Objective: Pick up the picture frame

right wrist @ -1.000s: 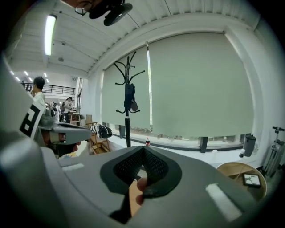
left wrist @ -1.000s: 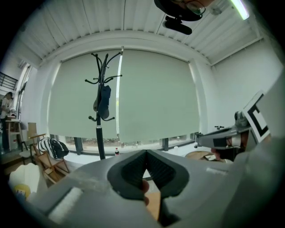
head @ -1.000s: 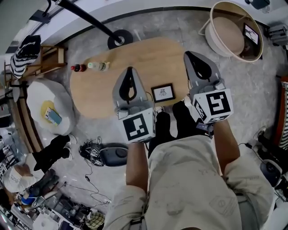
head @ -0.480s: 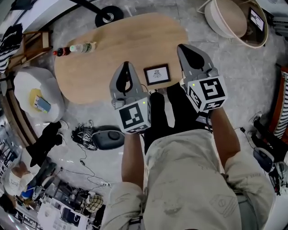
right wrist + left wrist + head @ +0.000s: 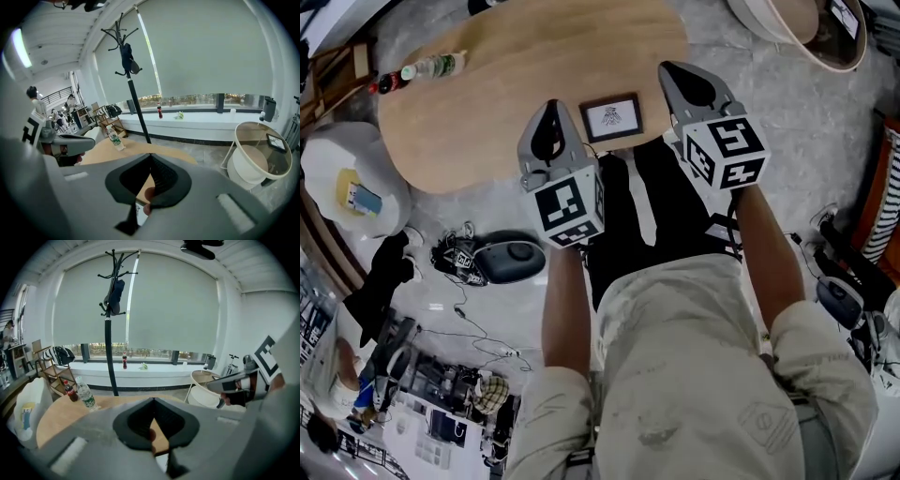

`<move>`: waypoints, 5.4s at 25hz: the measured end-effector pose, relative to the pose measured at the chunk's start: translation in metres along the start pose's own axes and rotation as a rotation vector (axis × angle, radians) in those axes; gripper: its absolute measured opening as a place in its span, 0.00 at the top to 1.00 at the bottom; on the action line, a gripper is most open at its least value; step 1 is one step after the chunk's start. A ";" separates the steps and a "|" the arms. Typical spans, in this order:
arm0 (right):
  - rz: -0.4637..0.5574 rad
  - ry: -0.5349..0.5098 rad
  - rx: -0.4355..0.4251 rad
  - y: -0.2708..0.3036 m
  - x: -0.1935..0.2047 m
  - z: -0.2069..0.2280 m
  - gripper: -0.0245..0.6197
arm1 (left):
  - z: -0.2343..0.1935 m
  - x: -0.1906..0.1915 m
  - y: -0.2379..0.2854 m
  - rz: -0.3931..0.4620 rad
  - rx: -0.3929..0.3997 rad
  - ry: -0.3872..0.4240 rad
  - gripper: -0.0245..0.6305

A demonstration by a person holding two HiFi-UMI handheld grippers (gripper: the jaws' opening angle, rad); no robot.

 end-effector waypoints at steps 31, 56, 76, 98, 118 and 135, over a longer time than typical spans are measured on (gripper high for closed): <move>-0.511 0.186 -0.015 0.120 0.184 0.011 0.83 | -0.011 0.189 0.110 -0.509 0.068 -0.189 0.79; -0.701 0.287 -0.007 0.144 0.256 0.005 0.81 | -0.008 0.268 0.130 -0.708 0.141 -0.232 0.72; -0.695 0.251 0.020 0.135 0.244 -0.003 0.84 | -0.006 0.254 0.115 -0.693 0.151 -0.225 0.83; -0.508 0.134 -0.002 0.064 0.137 -0.027 0.84 | -0.001 0.147 0.041 -0.495 0.078 -0.207 0.83; -0.211 -0.055 -0.020 -0.004 -0.004 -0.065 0.83 | -0.015 0.015 -0.036 -0.185 0.012 -0.169 0.83; 0.104 -0.160 0.018 -0.068 -0.105 -0.085 0.83 | -0.014 -0.094 -0.093 0.124 -0.022 -0.044 0.83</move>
Point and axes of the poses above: the fingertips, and each gripper's own axes: y forward along the fingers, z to its right, x out of its underside, the point moved 4 cm from there along -y, backward along the fingers, and after that the axes turned 4 degrees about -z, right-handed, at the moved point
